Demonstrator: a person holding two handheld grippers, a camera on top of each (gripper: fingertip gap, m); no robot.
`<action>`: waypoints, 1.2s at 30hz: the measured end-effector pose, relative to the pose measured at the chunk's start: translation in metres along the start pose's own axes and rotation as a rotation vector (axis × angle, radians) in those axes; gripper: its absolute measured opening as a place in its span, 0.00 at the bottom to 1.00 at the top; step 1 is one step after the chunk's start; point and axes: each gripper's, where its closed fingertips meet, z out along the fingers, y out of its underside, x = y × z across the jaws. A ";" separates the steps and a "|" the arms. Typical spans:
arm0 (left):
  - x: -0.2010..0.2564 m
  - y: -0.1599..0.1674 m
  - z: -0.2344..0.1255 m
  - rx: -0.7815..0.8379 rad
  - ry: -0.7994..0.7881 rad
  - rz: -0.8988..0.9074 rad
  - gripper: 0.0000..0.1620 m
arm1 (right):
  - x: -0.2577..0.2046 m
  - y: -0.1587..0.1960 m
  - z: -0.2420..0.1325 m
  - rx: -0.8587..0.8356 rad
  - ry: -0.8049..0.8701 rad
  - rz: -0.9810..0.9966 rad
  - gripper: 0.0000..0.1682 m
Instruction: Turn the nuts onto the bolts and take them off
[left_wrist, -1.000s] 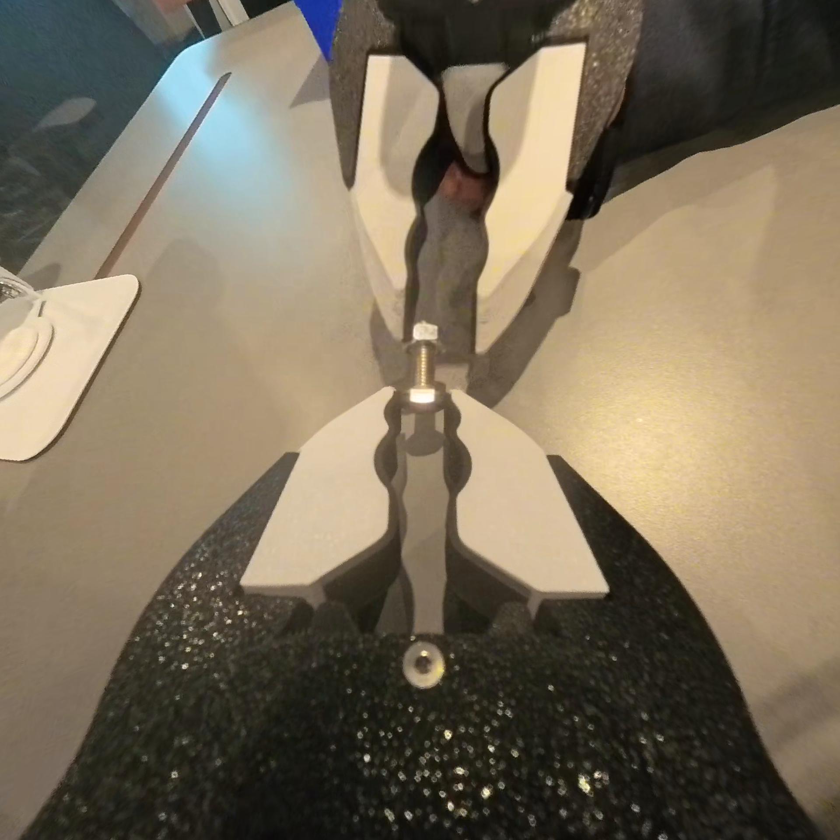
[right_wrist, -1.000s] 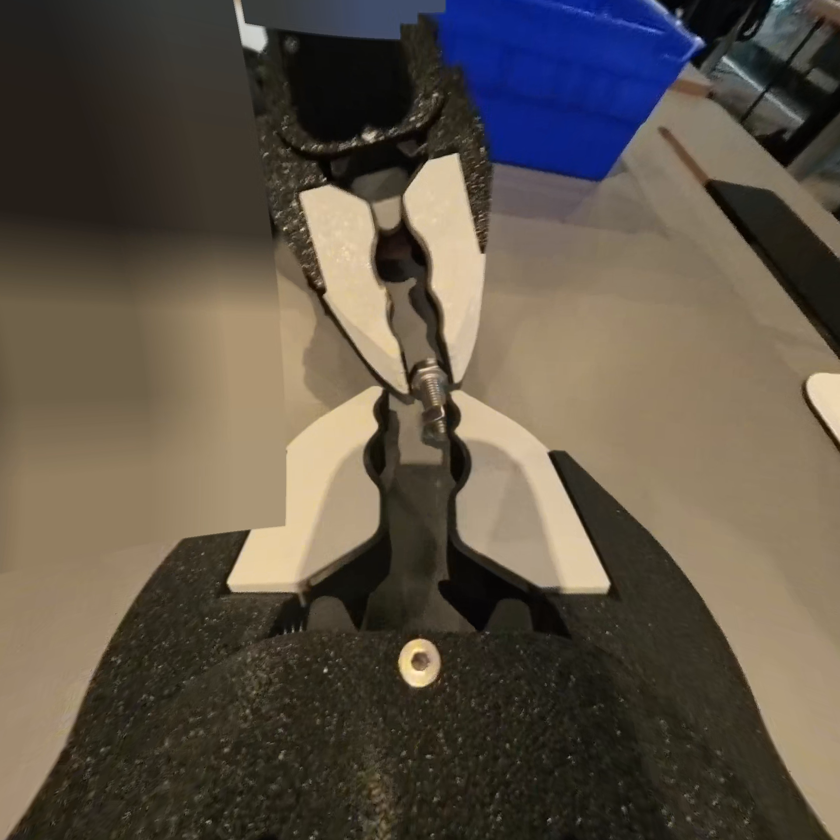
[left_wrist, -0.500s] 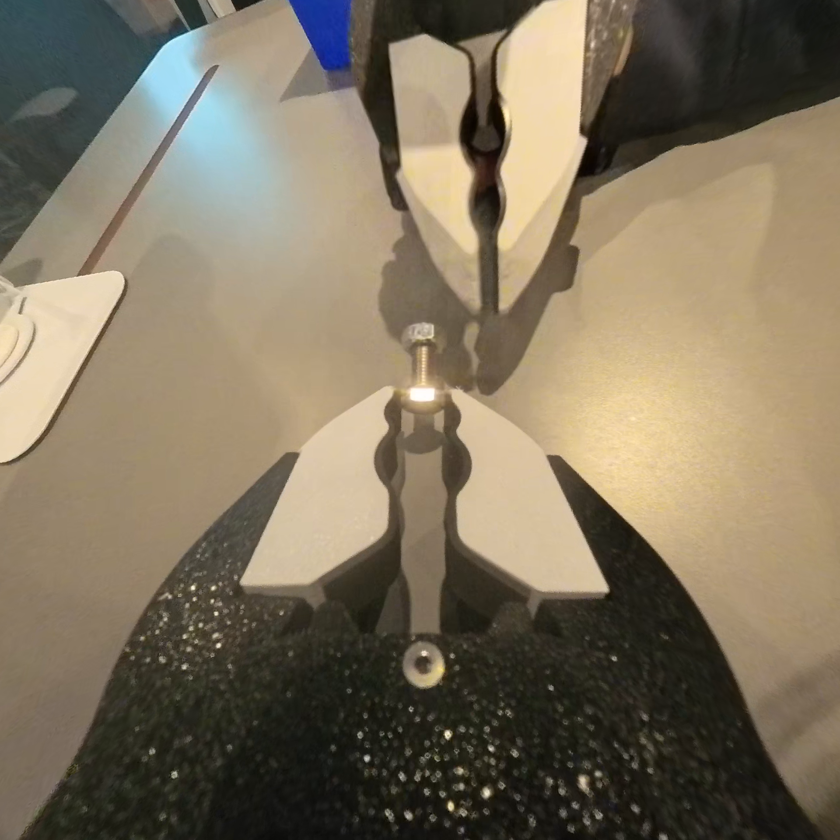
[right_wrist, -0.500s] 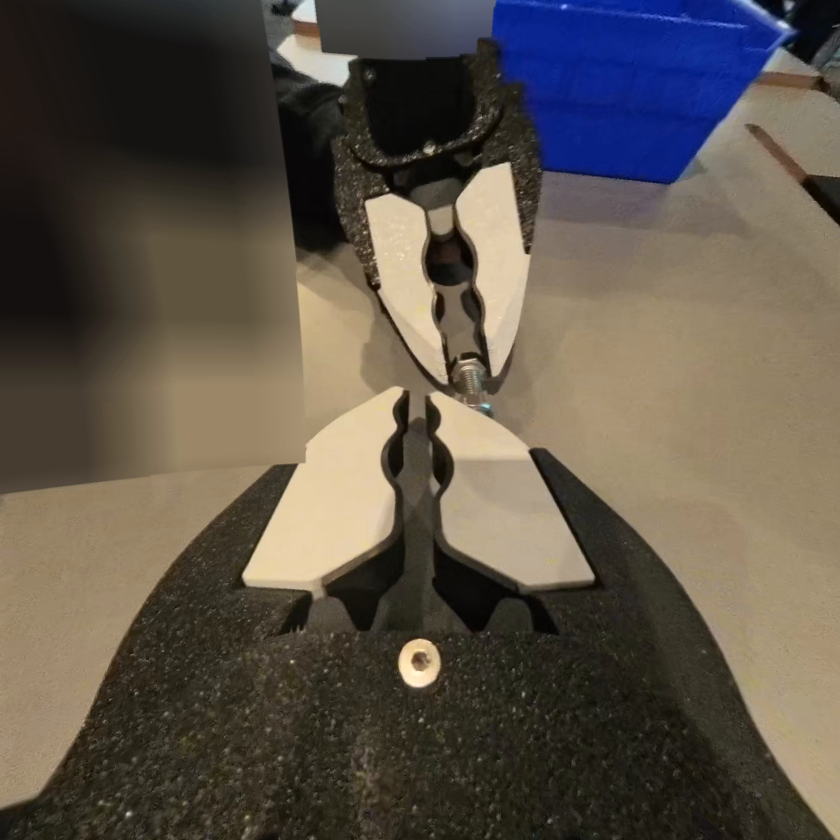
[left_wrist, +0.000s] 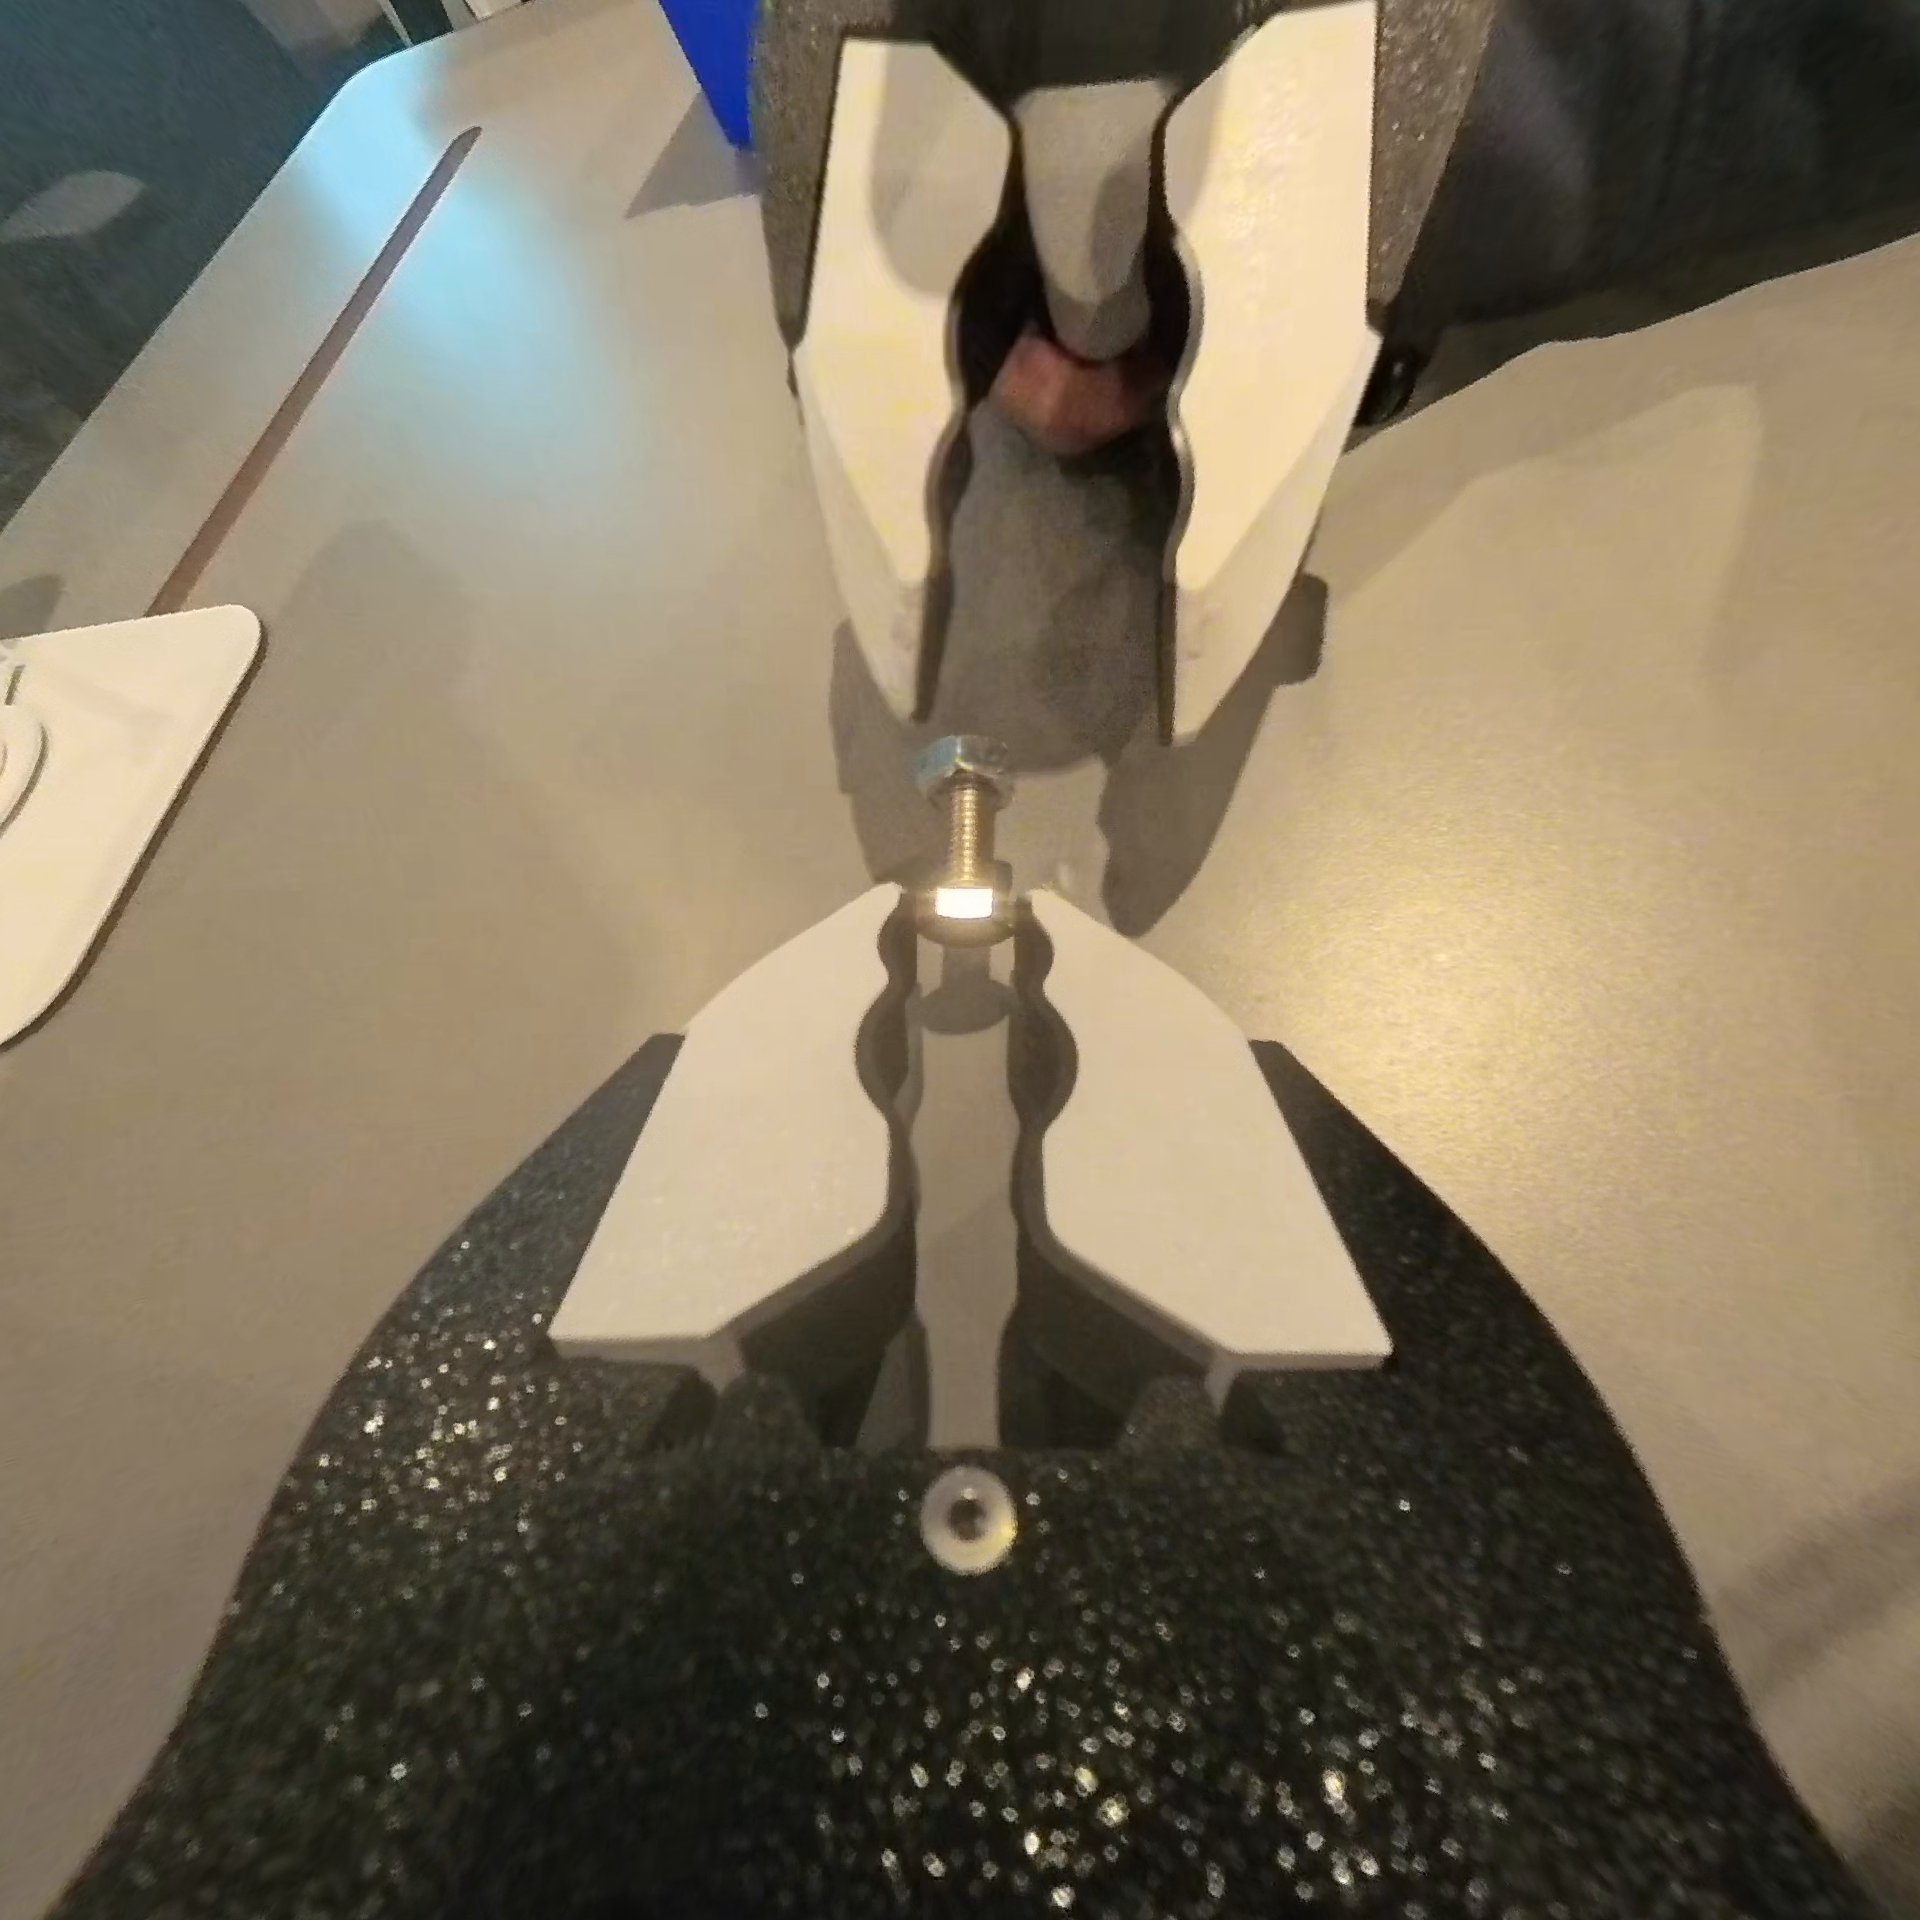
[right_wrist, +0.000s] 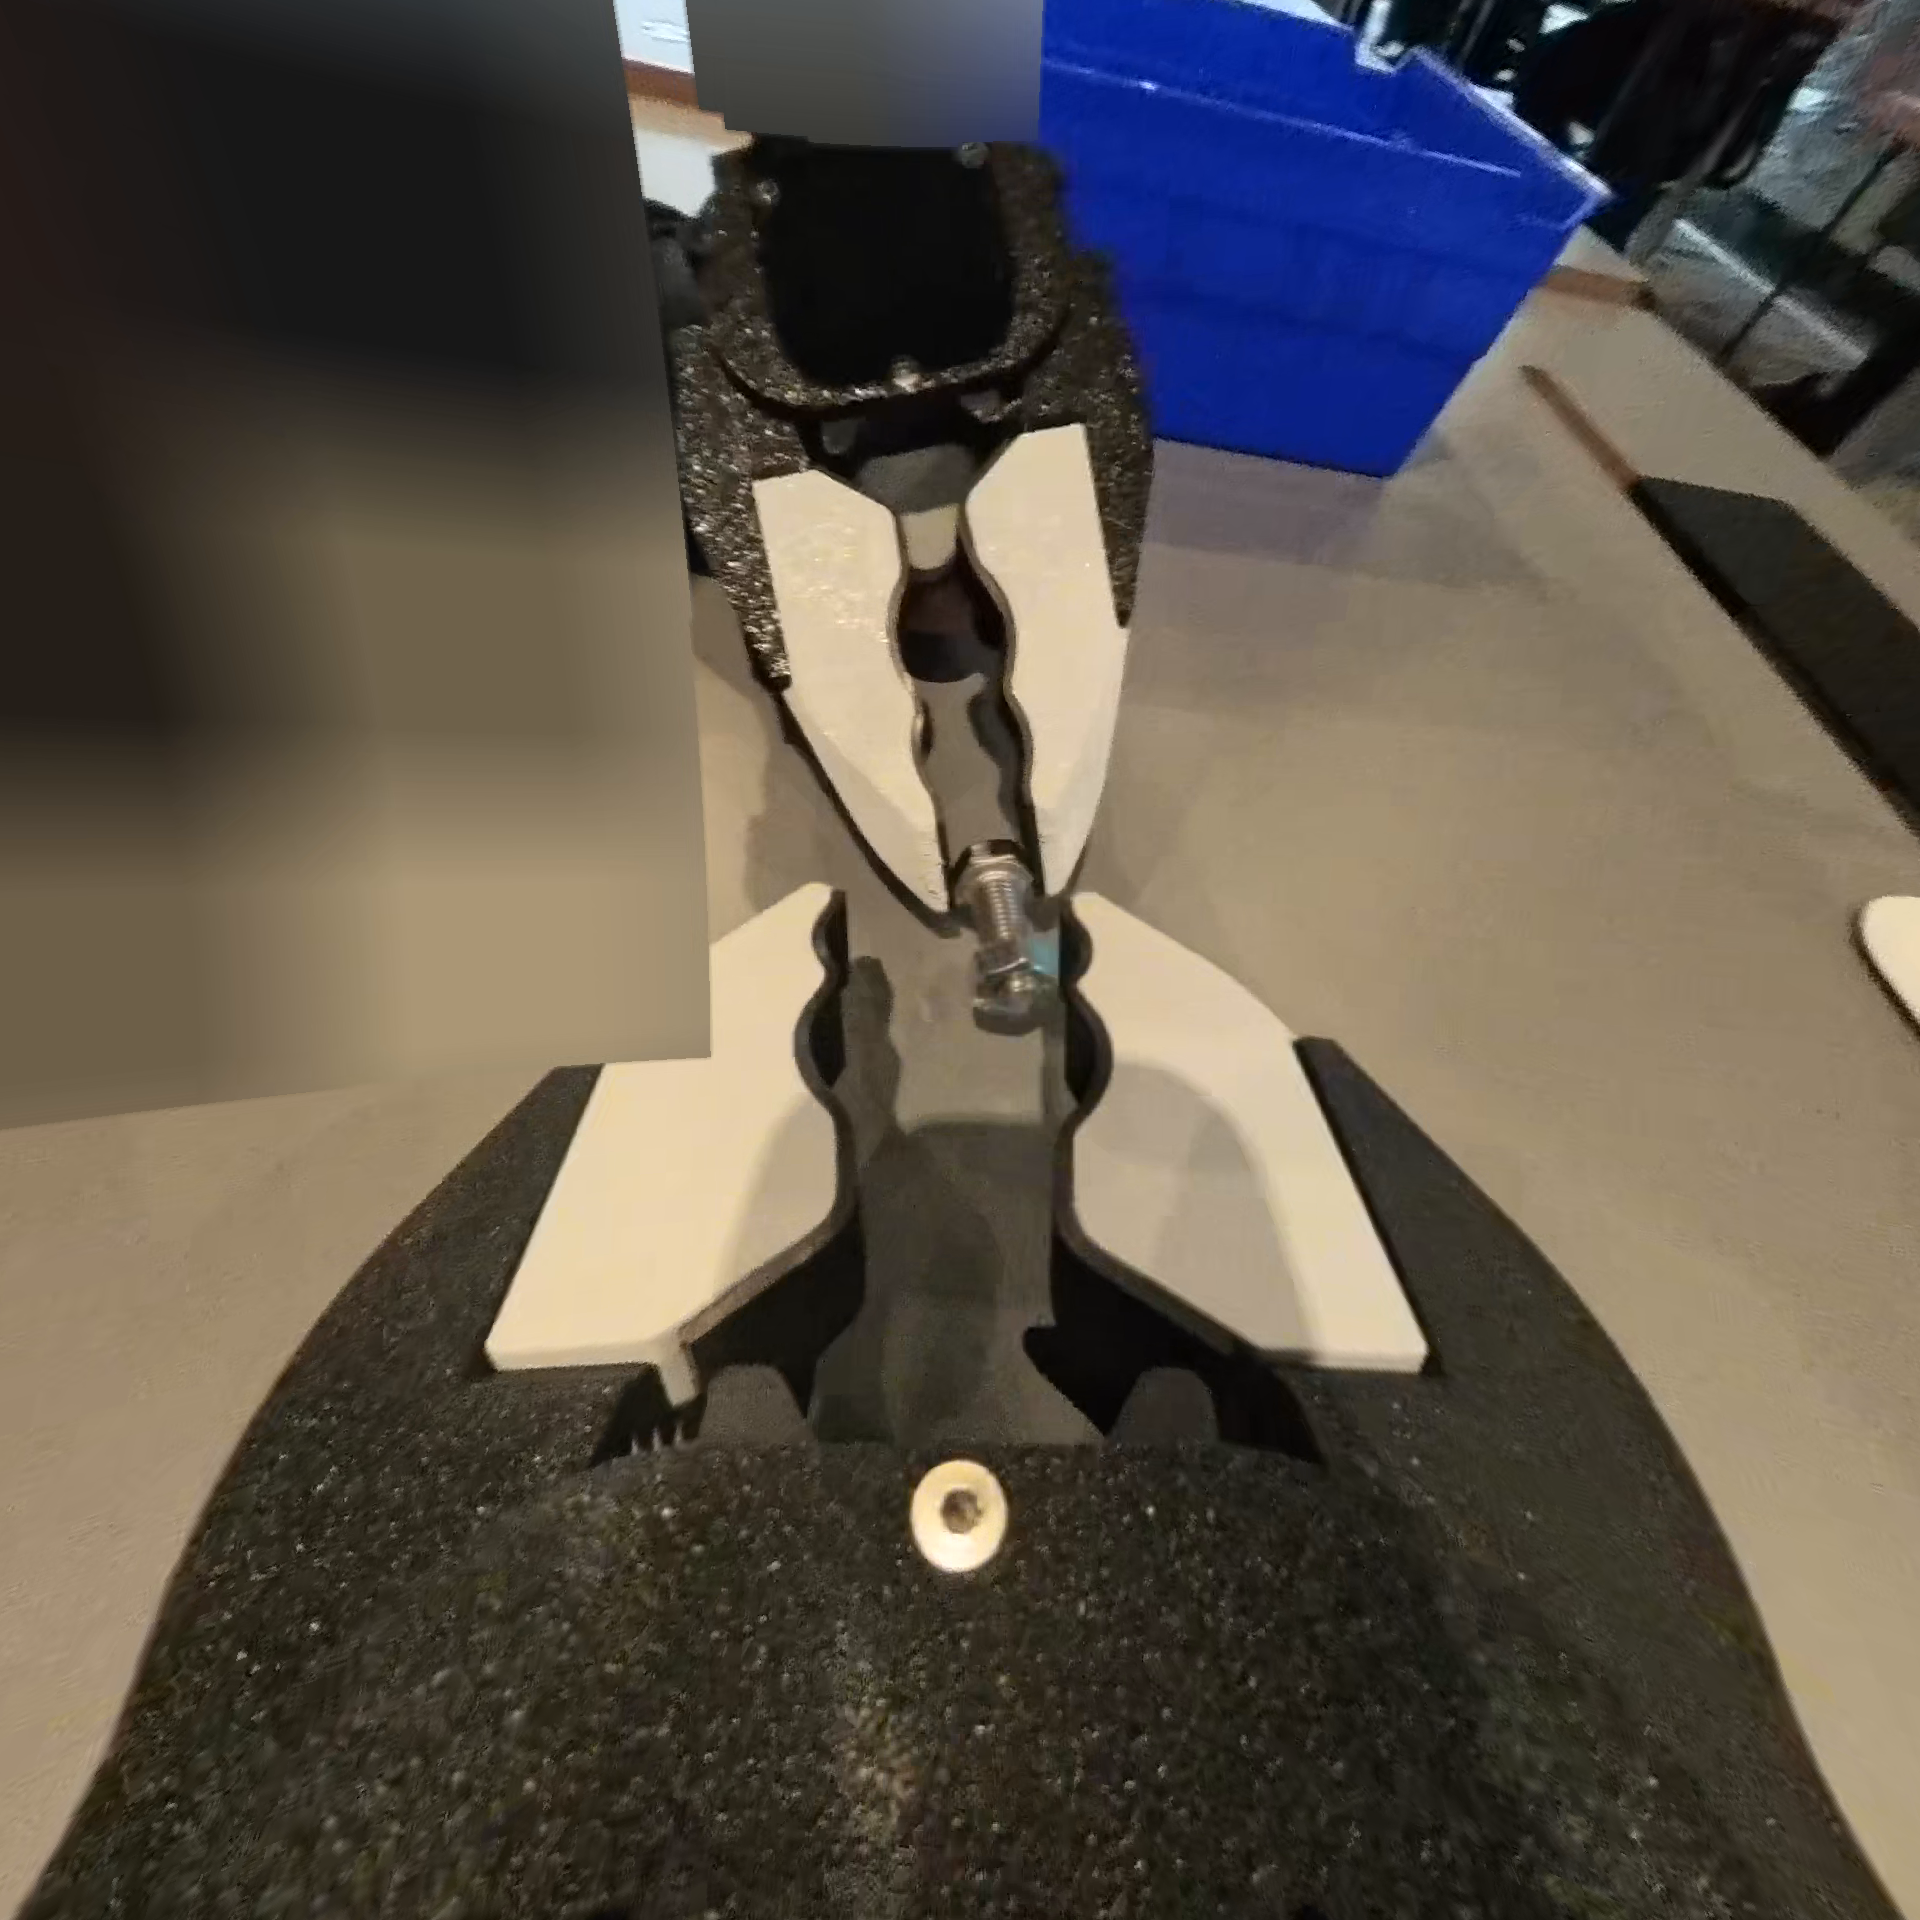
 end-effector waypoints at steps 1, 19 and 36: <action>0.000 0.000 0.000 0.000 0.000 0.000 0.11 | 0.003 0.002 0.002 -0.016 0.024 -0.008 0.12; 0.002 0.000 -0.001 0.003 0.014 0.005 0.11 | -0.019 0.003 -0.004 -0.013 -0.147 0.012 0.07; 0.003 -0.001 -0.001 0.002 0.019 0.001 0.11 | -0.008 0.004 0.001 -0.026 -0.057 0.003 0.22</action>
